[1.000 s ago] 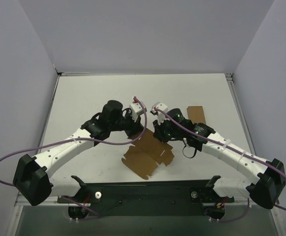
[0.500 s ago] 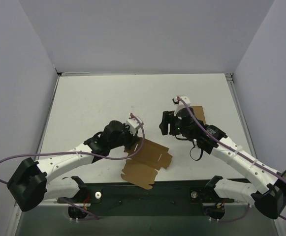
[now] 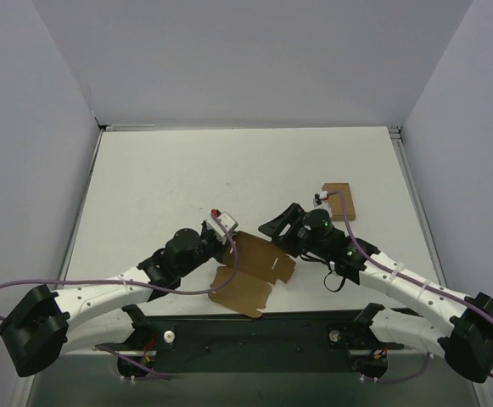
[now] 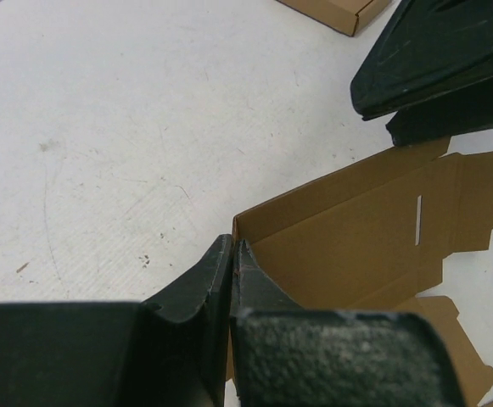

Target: Fold the paper box

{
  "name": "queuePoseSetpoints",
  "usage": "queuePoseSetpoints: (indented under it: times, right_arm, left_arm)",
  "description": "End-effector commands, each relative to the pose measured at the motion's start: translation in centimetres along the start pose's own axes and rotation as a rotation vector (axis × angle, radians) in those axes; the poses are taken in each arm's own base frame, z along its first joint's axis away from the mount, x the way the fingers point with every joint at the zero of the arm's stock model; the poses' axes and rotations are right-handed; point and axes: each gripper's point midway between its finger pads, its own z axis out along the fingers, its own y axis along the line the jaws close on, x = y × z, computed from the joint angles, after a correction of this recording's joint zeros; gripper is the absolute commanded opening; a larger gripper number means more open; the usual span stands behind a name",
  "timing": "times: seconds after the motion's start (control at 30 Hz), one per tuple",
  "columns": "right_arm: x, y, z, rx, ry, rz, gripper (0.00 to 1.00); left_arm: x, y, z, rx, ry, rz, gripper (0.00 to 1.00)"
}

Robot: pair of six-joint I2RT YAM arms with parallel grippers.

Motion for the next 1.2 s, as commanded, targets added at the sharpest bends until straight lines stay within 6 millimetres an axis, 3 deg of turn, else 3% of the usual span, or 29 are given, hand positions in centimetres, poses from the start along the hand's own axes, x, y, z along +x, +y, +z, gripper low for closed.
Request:
queuePoseSetpoints:
  times: [0.0,0.4,0.53,0.67,1.17]
  right_arm:
    - [-1.1,4.7,0.0,-0.129,-0.032,0.196,0.57]
    - [-0.7,4.3,1.1,-0.096,-0.021,0.331,0.57]
    - [-0.8,3.2,2.1,-0.056,-0.022,0.354,0.57]
    - [-0.3,3.8,2.8,-0.086,0.006,0.388,0.56]
    - [0.9,0.7,4.1,-0.008,0.031,0.483,0.51]
  left_arm:
    - [-3.5,0.7,0.0,-0.047,-0.142,0.041,0.00]
    - [-3.0,1.0,0.5,-0.158,-0.126,0.125,0.00]
    - [-3.1,0.8,0.5,-0.161,-0.144,0.123,0.00]
    - [-3.0,0.9,0.6,-0.176,-0.139,0.130,0.00]
    - [-3.2,-1.2,-0.9,-0.156,-0.197,0.228,0.00]
